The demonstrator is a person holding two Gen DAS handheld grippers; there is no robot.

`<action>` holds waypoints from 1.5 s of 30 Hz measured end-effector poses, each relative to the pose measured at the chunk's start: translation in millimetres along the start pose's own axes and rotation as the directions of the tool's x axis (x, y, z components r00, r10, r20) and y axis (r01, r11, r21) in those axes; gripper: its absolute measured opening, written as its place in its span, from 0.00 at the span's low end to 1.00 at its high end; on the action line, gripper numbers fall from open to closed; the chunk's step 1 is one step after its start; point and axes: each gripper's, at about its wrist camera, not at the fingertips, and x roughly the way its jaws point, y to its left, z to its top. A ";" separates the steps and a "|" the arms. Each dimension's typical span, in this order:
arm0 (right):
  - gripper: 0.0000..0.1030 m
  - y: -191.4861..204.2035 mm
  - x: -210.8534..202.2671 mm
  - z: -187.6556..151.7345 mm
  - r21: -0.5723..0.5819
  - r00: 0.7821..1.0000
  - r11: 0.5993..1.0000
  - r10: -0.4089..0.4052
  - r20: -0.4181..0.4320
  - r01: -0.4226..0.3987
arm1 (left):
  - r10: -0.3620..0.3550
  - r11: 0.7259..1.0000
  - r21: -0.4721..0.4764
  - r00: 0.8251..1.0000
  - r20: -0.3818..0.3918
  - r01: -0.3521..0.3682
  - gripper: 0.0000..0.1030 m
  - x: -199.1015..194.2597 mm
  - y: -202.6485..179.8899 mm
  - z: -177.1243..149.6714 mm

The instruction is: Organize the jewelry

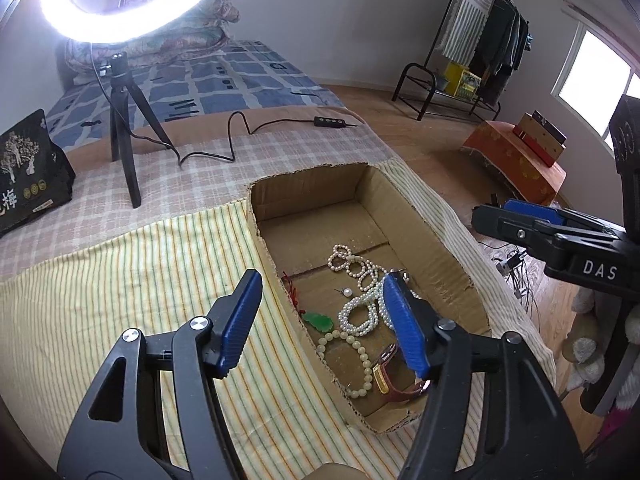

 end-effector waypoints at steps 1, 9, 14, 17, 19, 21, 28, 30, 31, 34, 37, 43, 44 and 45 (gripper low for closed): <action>0.68 0.8 -1.6 0.1 -0.001 1.000 1.000 -0.005 0.002 0.005 | 0.003 1.000 0.001 1.000 0.002 -0.003 0.63 -2.9 0.2 -0.6; 0.77 9.7 -20.2 -3.1 -0.006 0.999 1.000 -0.021 0.039 0.022 | 0.018 1.000 0.023 0.999 0.050 -0.019 0.71 -37.7 -1.2 -5.3; 0.77 15.5 -34.6 -7.2 -0.012 0.998 1.000 -0.026 0.063 0.027 | 0.026 0.999 0.039 0.997 0.075 -0.029 0.74 -60.8 -0.4 -11.7; 0.77 19.7 -46.0 -9.8 -0.010 0.995 0.999 -0.034 0.089 0.035 | 0.035 0.998 0.047 0.995 0.090 -0.039 0.75 -73.8 1.9 -16.0; 0.77 22.6 -52.2 -11.9 -0.010 0.994 0.999 -0.031 0.102 0.032 | 0.043 0.997 0.057 0.994 0.101 -0.049 0.75 -82.6 2.6 -18.7; 0.77 27.4 -57.7 -14.2 -0.011 0.993 1.000 -0.027 0.113 0.028 | 0.048 0.996 0.065 0.992 0.115 -0.056 0.75 -92.8 2.7 -22.3; 0.77 50.3 -78.7 -22.7 -0.045 0.987 0.998 -0.032 0.158 0.039 | 0.067 0.993 0.088 0.985 0.161 -0.082 0.86 -123.8 5.5 -34.7; 0.77 55.4 -85.2 -23.9 -0.051 0.984 0.998 -0.027 0.173 0.036 | 0.072 0.991 0.096 0.984 0.162 -0.088 0.87 -129.1 7.4 -37.5; 0.78 58.2 -88.9 -25.0 -0.051 0.983 0.998 -0.024 0.183 0.034 | 0.077 0.990 0.101 0.984 0.160 -0.094 0.87 -132.0 8.2 -39.5; 0.78 66.9 -96.5 -28.3 -0.052 0.978 0.998 -0.026 0.206 0.038 | 0.090 0.988 0.108 0.984 0.153 -0.108 0.87 -138.1 10.6 -45.3; 0.79 76.4 -103.8 -32.1 -0.062 0.973 0.997 -0.032 0.227 0.047 | 0.110 0.985 0.116 0.983 0.149 -0.128 0.87 -145.2 13.8 -51.8; 0.79 98.8 -116.7 -42.3 -0.093 0.963 0.992 -0.057 0.264 0.085 | 0.136 0.981 0.112 0.977 0.165 -0.156 0.88 -166.0 23.2 -63.1; 0.79 102.1 -118.8 -44.8 -0.099 0.961 0.991 -0.061 0.269 0.091 | 0.137 0.982 0.110 0.976 0.168 -0.157 0.88 -169.0 24.5 -64.1; 0.79 106.5 -121.4 -47.2 -0.105 0.958 0.990 -0.067 0.278 0.099 | 0.139 0.982 0.105 0.975 0.175 -0.159 0.88 -173.7 25.7 -65.5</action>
